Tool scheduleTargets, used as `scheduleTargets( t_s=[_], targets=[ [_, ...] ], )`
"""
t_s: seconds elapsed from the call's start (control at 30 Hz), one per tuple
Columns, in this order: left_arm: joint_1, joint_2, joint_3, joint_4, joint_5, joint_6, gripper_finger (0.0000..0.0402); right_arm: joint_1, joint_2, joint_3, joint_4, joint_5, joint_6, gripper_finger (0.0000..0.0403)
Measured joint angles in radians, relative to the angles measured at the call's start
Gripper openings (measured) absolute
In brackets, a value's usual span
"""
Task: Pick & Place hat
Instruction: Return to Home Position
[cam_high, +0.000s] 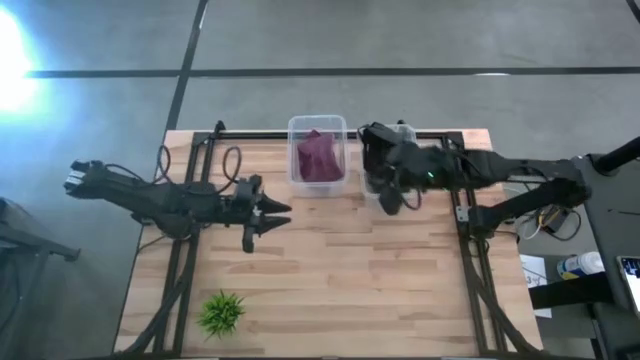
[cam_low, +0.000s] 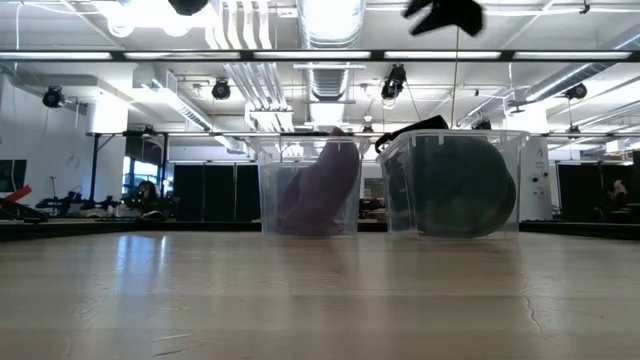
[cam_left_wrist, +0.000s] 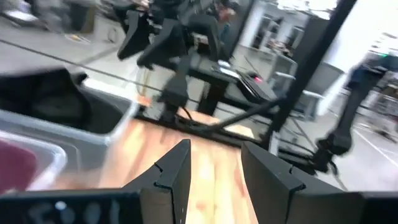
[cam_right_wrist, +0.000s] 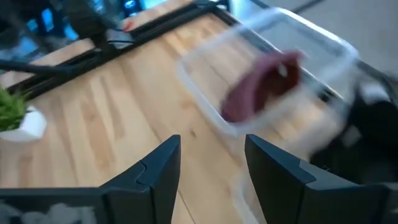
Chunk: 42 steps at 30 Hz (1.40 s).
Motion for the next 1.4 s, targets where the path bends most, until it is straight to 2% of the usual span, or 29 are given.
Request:
scheduleTargets(
  t_s=[0.1,0.17,0.2,0.3,0.37,0.43,0.53,0.67,0.87,1.0,1.1,1.23,1.4],
  targets=[
    [0.059,-0.008,-0.083,0.043,0.116,-0.013,0.0135,0.089,-0.126,-0.138,-0.007,0.152,0.142,0.0177],
    [0.082,-0.030,-0.137,0.042,0.128,-0.029,0.0135,0.134,-0.200,-0.214,-0.037,0.245,0.210,0.0179],
    [0.089,-0.050,-0.163,0.042,0.125,-0.036,0.0135,0.148,-0.233,-0.244,-0.065,0.259,0.235,0.0180],
    [0.102,-0.136,-0.237,0.042,0.107,-0.063,0.0135,0.171,-0.332,-0.317,-0.090,0.241,0.364,0.0180],
    [0.103,-0.215,-0.288,0.040,0.098,-0.083,0.0135,0.182,-0.392,-0.352,-0.087,0.191,0.450,0.0180],
    [0.103,-0.306,-0.338,0.039,0.098,-0.093,0.0135,0.194,-0.439,-0.381,-0.079,0.124,0.463,0.0181],
    [0.103,-0.448,-0.408,0.041,0.098,-0.099,0.0135,0.219,-0.494,-0.417,-0.044,0.069,0.393,0.0179],
    [0.104,-0.599,-0.490,0.039,0.087,-0.096,0.0135,0.240,-0.559,-0.464,0.056,0.068,0.259,0.0176],
    [0.105,-0.786,-0.592,0.002,0.056,-0.119,0.0135,0.239,-0.657,-0.594,0.385,0.058,-0.008,0.0178],
    [0.105,-0.892,-0.670,-0.007,0.041,-0.137,0.0135,0.238,-0.727,-0.732,0.581,0.063,-0.077,0.0176],
    [0.105,-0.943,-0.717,-0.002,0.040,-0.153,0.0135,0.239,-0.780,-0.839,0.693,0.039,-0.068,0.0176],
    [0.105,-0.935,-0.750,0.008,0.041,-0.157,0.0135,0.239,-0.838,-0.970,0.853,-0.034,-0.048,0.0180],
    [0.105,-0.927,-0.798,-0.009,0.030,-0.156,0.0135,0.239,-0.891,-1.096,0.990,-0.031,-0.042,0.0180]
  ],
)
